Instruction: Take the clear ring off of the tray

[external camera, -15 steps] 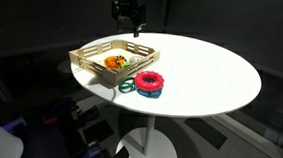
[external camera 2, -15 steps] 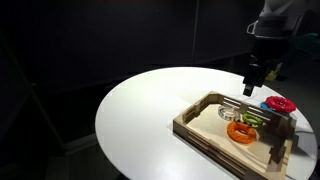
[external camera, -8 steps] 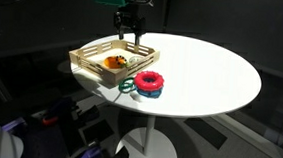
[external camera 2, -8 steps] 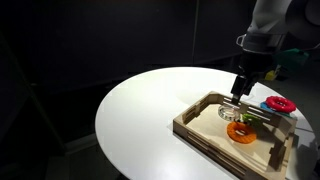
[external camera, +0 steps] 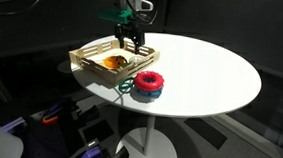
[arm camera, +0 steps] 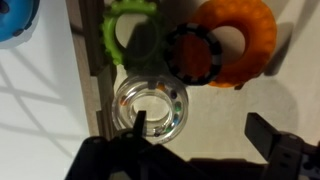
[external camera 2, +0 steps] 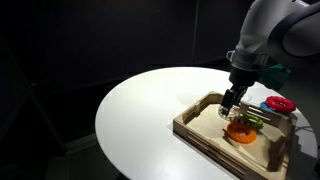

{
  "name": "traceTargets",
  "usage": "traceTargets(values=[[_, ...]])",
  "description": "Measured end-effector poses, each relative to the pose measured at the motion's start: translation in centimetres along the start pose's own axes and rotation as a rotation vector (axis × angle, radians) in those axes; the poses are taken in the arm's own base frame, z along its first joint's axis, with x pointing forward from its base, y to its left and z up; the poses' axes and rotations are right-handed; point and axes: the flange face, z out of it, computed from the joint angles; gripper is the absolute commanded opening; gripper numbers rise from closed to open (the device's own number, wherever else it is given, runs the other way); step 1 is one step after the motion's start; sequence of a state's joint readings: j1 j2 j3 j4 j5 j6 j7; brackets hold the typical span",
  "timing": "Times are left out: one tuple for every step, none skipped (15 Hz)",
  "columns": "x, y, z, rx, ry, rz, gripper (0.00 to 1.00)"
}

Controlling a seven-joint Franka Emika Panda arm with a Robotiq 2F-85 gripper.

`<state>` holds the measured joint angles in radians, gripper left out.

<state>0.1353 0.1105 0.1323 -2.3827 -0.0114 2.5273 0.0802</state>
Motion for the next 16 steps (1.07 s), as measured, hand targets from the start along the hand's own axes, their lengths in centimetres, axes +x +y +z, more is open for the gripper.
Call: traceTargets(values=[[0.2, -0.1, 0.5, 0.001, -0.004, -0.001, 1.0], [0.3, -0.1, 1.0, 0.003, -0.009, -0.001, 1.0], [0.5, -0.1, 1.4, 0.004, -0.015, -0.001, 1.0], [0.7, -0.1, 1.8, 0.005, -0.02, -0.001, 1.0], [0.8, -0.1, 2.1, 0.006, -0.025, 0.0, 1.0], [0.9, -0.1, 2.4, 0.007, -0.029, 0.0, 1.0], [1.0, -0.2, 2.7, 0.008, -0.033, 0.0, 1.0], [1.2, -0.2, 2.9, 0.009, -0.035, -0.001, 1.0], [1.3, -0.2, 3.1, 0.01, -0.039, -0.001, 0.98], [1.4, -0.2, 3.3, 0.011, -0.042, -0.001, 0.94], [1.5, -0.3, 3.5, 0.011, -0.044, -0.001, 0.89], [1.5, -0.3, 3.7, 0.012, -0.046, -0.001, 0.76], [1.6, -0.3, 3.8, 0.012, -0.048, -0.002, 0.66], [1.6, -0.3, 3.9, 0.013, -0.049, -0.002, 0.64], [1.7, -0.3, 4.0, 0.013, -0.049, -0.002, 0.55], [1.8, -0.3, 4.0, 0.013, -0.049, -0.001, 0.47]])
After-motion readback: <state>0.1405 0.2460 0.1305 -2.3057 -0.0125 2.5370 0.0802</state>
